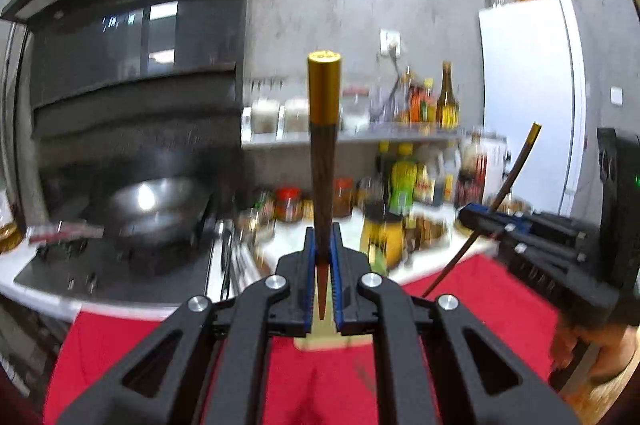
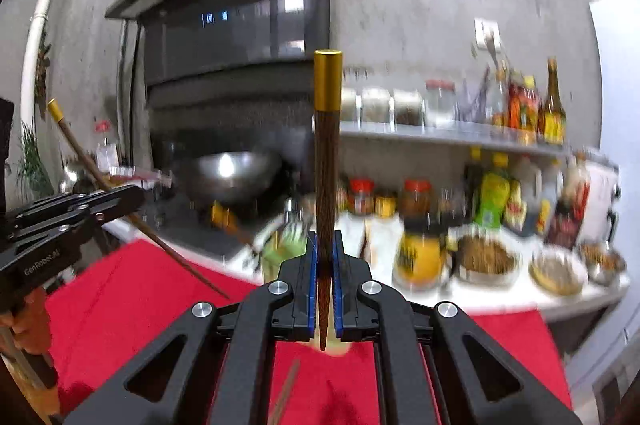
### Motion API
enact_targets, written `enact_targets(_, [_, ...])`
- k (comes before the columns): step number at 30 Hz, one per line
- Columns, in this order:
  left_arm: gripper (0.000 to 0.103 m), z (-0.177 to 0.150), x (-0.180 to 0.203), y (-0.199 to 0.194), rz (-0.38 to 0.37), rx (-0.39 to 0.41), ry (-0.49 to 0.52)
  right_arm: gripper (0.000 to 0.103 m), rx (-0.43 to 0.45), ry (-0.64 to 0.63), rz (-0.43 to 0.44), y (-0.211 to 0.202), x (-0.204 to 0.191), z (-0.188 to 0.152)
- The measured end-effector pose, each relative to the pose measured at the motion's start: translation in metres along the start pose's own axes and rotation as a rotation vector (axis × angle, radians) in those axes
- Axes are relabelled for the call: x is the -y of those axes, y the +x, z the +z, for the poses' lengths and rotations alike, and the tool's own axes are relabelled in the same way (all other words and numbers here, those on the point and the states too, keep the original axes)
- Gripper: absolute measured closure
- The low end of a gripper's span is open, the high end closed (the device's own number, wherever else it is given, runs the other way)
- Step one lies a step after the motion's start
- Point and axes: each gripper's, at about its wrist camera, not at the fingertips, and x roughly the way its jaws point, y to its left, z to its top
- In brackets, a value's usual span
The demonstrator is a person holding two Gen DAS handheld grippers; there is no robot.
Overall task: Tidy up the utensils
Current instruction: 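Lower both chopsticks into the green holder and open both tools, then move both open tools back over the last chopsticks on the table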
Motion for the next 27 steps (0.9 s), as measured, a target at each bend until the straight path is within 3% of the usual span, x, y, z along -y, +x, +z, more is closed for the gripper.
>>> enact_targets(2, [0.097, 0.018, 0.001, 0.015, -0.005, 0.028, 0.007, 0.097, 0.037, -0.01, -0.011, 0.012, 0.002, 0.017])
enact_targets(5, [0.097, 0.027, 0.001, 0.05, -0.021, -0.007, 0.001, 0.096, 0.023, 0.002, -0.004, 0.036, 0.008, 0.024])
enact_targets(14, [0.097, -0.006, -0.003, 0.139, -0.028, -0.18, 0.012, 0.095, -0.13, 0.003, -0.004, 0.103, 0.017, -0.013])
enact_targets(15, [0.097, -0.009, -0.006, 0.145, -0.029, -0.194, 0.008, 0.094, -0.141, -0.003, -0.01, 0.106, 0.017, -0.015])
enact_targets(16, [0.097, -0.012, -0.008, 0.151, -0.029, -0.214, 0.007, 0.085, -0.147, -0.003, -0.013, 0.108, 0.017, -0.016])
enact_targets(17, [0.096, -0.013, -0.01, 0.154, -0.023, -0.222, 0.0, 0.077, -0.14, 0.004, -0.014, 0.106, 0.019, -0.015])
enact_targets(18, [0.094, -0.012, -0.013, 0.153, -0.014, -0.217, -0.009, 0.062, -0.127, 0.008, -0.02, 0.101, 0.019, -0.013])
enact_targets(19, [0.09, -0.011, -0.015, 0.147, -0.013, -0.207, -0.017, 0.058, -0.113, 0.007, -0.031, 0.097, 0.02, -0.011])
enact_targets(21, [0.064, -0.004, -0.019, 0.131, -0.012, -0.164, -0.039, 0.058, -0.077, -0.003, -0.05, 0.08, 0.021, -0.003])
enact_targets(27, [0.061, 0.008, -0.02, 0.079, 0.047, -0.11, -0.038, 0.058, -0.055, -0.008, -0.078, 0.032, 0.024, 0.0])
